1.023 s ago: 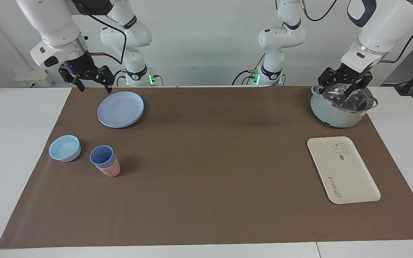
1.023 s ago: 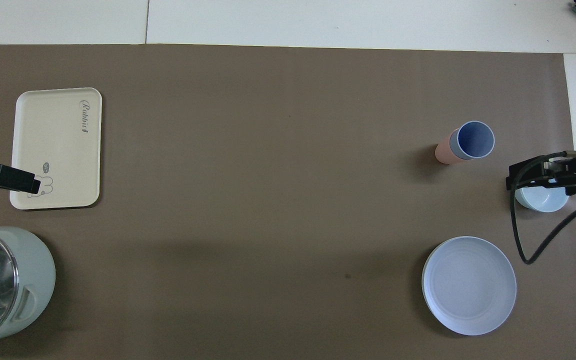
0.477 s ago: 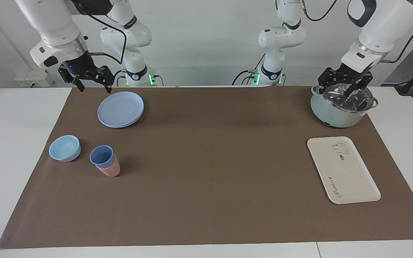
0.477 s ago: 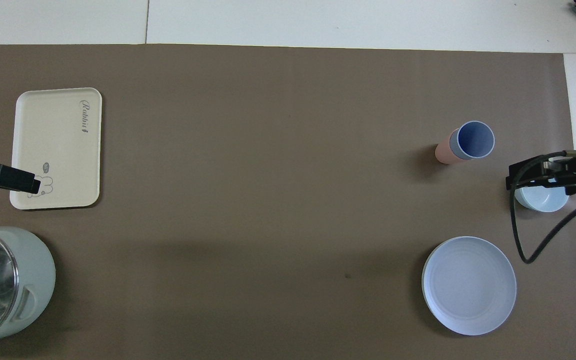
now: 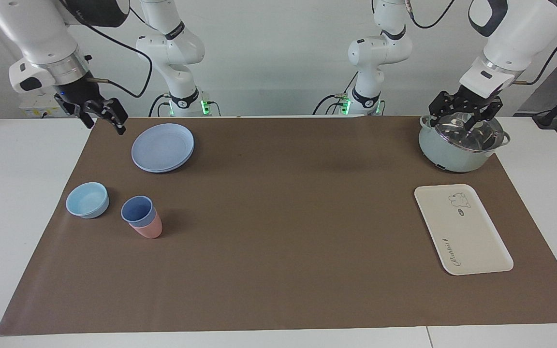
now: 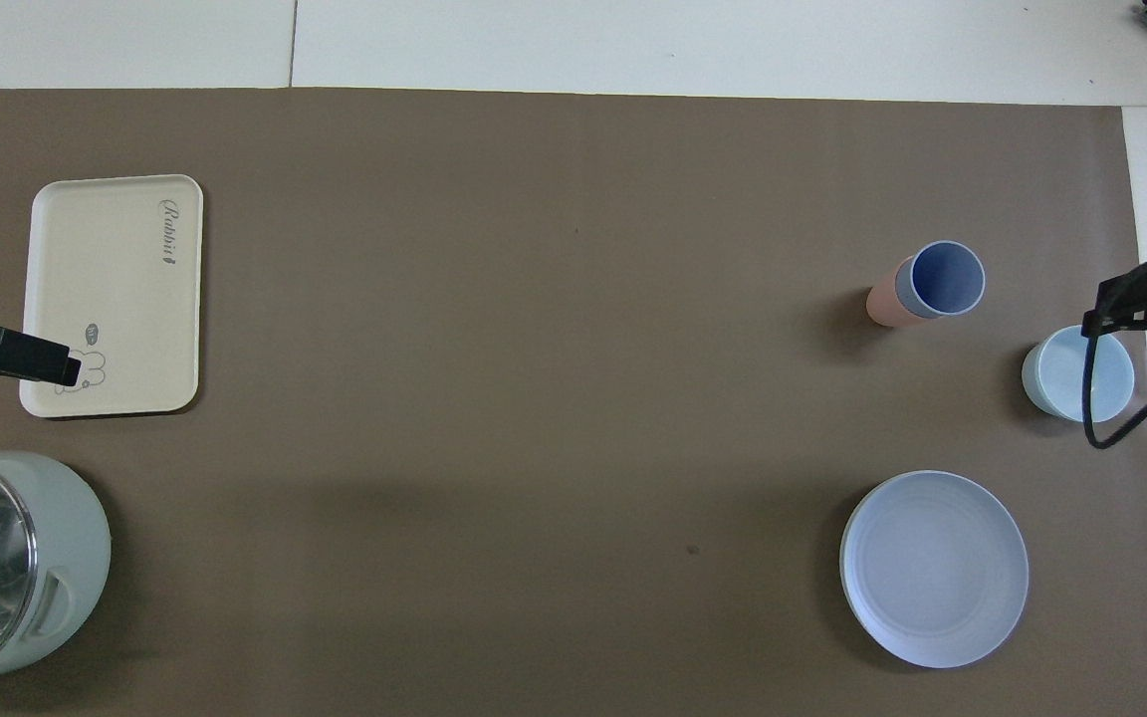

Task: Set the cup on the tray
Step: 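Move the right gripper to the pink cup and grasp it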

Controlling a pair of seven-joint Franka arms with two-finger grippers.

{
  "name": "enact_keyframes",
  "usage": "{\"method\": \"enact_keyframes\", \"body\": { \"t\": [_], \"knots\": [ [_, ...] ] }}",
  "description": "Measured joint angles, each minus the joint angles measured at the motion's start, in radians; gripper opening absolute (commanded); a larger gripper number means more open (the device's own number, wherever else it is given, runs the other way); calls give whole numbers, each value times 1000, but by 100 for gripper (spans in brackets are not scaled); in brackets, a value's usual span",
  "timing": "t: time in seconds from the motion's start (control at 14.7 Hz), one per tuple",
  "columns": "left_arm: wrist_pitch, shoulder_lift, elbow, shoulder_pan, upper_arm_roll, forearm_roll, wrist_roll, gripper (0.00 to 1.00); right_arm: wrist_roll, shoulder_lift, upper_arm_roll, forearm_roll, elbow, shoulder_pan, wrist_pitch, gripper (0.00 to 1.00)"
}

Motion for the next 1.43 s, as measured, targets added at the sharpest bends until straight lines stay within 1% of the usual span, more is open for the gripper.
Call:
{"method": "enact_keyframes", "body": {
  "t": [0.14, 0.27, 0.41, 0.55, 0.61, 0.75, 1.02, 1.23, 1.43],
  "knots": [
    [0, 0, 0, 0, 0, 0, 0, 100, 94, 65, -2, 0, 35, -44, 70, 91],
    [0, 0, 0, 0, 0, 0, 0, 100, 213, 134, -3, -1, 56, -76, 197, 91],
    [0, 0, 0, 0, 0, 0, 0, 100, 308, 207, -4, -1, 72, -96, 244, 91],
    [0, 0, 0, 0, 0, 0, 0, 100, 376, 286, -4, 2, 111, -127, 251, 91],
    [0, 0, 0, 0, 0, 0, 0, 100, 407, 324, -4, 23, 128, -145, 251, 90],
    [0, 0, 0, 0, 0, 0, 0, 100, 486, 388, -4, 102, 150, -172, 258, 91],
    [0, 0, 0, 0, 0, 0, 0, 100, 665, 485, 5, 211, 160, -173, 270, 91],
    [0, 0, 0, 0, 0, 0, 0, 100, 709, 567, 4, 330, 162, -175, 268, 91],
    [0, 0, 0, 0, 0, 0, 0, 100, 732, 615, 8, 356, 163, -175, 267, 91]
  ]
}}
